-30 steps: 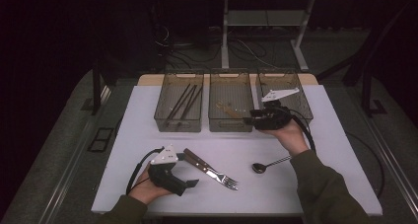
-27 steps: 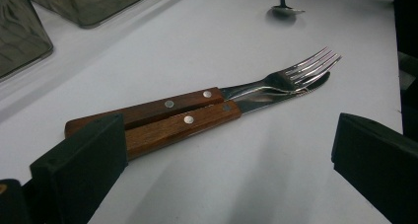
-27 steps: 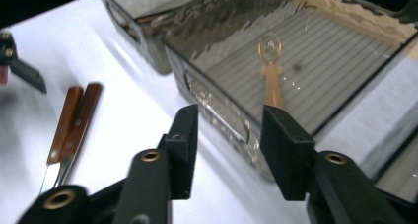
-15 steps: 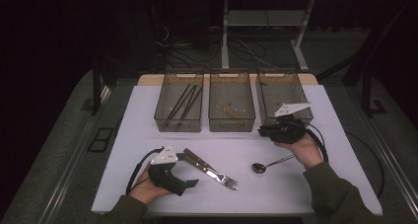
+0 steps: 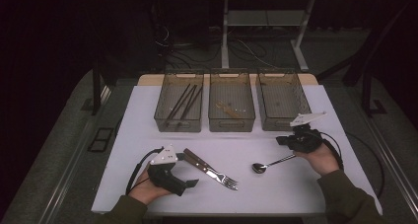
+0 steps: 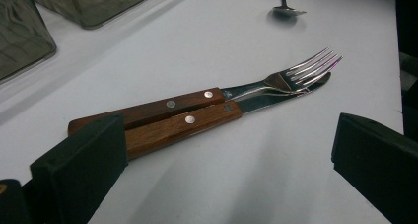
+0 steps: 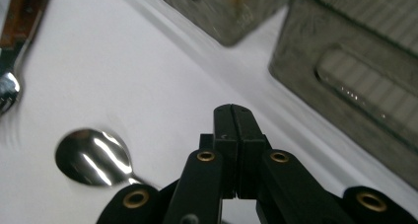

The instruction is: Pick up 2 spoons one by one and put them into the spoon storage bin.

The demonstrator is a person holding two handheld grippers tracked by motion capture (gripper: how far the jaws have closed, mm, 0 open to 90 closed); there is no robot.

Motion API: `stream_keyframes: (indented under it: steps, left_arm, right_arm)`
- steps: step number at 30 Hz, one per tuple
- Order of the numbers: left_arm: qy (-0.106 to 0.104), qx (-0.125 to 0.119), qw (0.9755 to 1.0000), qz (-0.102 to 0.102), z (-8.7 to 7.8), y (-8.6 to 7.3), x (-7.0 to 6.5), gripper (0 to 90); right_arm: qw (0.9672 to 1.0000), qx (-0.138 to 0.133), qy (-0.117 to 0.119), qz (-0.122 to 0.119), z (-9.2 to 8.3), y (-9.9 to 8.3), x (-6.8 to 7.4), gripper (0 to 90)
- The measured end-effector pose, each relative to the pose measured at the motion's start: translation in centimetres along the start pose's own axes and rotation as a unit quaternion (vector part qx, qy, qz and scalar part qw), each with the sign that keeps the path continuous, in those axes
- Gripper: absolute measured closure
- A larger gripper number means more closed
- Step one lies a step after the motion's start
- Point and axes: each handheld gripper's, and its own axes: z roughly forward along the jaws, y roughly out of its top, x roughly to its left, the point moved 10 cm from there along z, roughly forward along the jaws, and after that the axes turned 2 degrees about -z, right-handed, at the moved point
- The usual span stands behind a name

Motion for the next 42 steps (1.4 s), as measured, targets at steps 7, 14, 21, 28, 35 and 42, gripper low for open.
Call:
stream_keyframes:
  steps: [7,14,21,28,35,42]
  left_arm:
    - [0.001,0.000,1.0000,0.000,0.0,0.0,0.0,0.0]
    - [0.001,0.001,1.0000,-0.001,0.0,0.0,0.0,0.0]
    - [0.002,0.002,1.0000,-0.001,0.0,-0.1,0.0,0.0]
    - [0.003,0.002,1.0000,-0.002,0.1,-0.1,0.0,0.0]
    - [0.003,0.004,1.0000,-0.003,0.1,-0.1,0.0,0.0]
    - [0.003,0.005,1.0000,-0.003,0.1,-0.2,0.1,0.0]
  right_arm:
    - [0.9996,0.028,0.002,-0.003,0.3,-1.9,0.2,89.8]
    - [0.9972,0.044,0.049,-0.035,0.9,-3.2,3.4,89.8]
    - [0.9918,0.049,0.101,-0.061,1.1,-4.0,7.3,89.8]
    - [0.9843,0.053,0.145,-0.085,1.3,-4.2,10.1,89.8]
    - [0.9822,0.063,0.149,-0.095,2.4,-3.9,10.7,89.8]
    - [0.9828,0.062,0.145,-0.096,3.1,-3.3,10.5,89.8]
